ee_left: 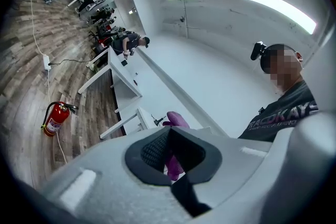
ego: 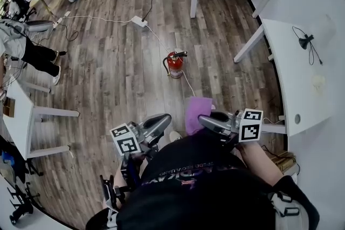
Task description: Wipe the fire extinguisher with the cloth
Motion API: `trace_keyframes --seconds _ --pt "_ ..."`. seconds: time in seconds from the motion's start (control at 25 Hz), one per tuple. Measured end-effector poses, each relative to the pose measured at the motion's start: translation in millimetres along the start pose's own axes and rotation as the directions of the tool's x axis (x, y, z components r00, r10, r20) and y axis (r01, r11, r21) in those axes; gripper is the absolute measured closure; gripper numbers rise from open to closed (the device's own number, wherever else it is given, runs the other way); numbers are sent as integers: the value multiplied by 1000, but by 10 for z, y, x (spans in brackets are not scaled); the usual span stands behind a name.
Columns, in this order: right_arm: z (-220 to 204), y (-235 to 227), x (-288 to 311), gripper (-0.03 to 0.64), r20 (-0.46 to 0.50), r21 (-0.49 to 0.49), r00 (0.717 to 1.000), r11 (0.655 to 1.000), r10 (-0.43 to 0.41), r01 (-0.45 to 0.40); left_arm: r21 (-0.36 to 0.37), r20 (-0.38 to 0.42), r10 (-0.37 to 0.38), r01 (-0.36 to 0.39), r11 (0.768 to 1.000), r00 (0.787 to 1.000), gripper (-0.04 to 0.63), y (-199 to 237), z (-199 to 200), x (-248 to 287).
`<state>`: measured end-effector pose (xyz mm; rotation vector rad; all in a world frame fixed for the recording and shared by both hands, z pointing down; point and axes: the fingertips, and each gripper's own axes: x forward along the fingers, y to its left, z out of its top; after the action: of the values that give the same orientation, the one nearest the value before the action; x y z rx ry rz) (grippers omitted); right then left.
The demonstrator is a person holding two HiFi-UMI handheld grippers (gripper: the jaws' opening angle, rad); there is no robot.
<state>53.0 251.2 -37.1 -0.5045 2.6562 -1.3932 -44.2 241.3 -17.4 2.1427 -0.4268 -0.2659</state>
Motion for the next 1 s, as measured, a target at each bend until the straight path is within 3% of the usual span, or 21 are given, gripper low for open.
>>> trace_keyframes --seconds 0.32,0.56,1.0 --pt "-45 -79 44 560 24 64 1000 998 14 -16 -17 47 24 -23 1000 999 598 63 -28 -167" --pt "-77 -65 110 561 15 52 1000 998 26 -27 10 10 19 -19 1000 1000 598 63 -33 -156" --pt "-99 -46 80 563 24 43 1000 999 3 -4 -4 10 4 -4 1000 1000 598 65 -62 -159"
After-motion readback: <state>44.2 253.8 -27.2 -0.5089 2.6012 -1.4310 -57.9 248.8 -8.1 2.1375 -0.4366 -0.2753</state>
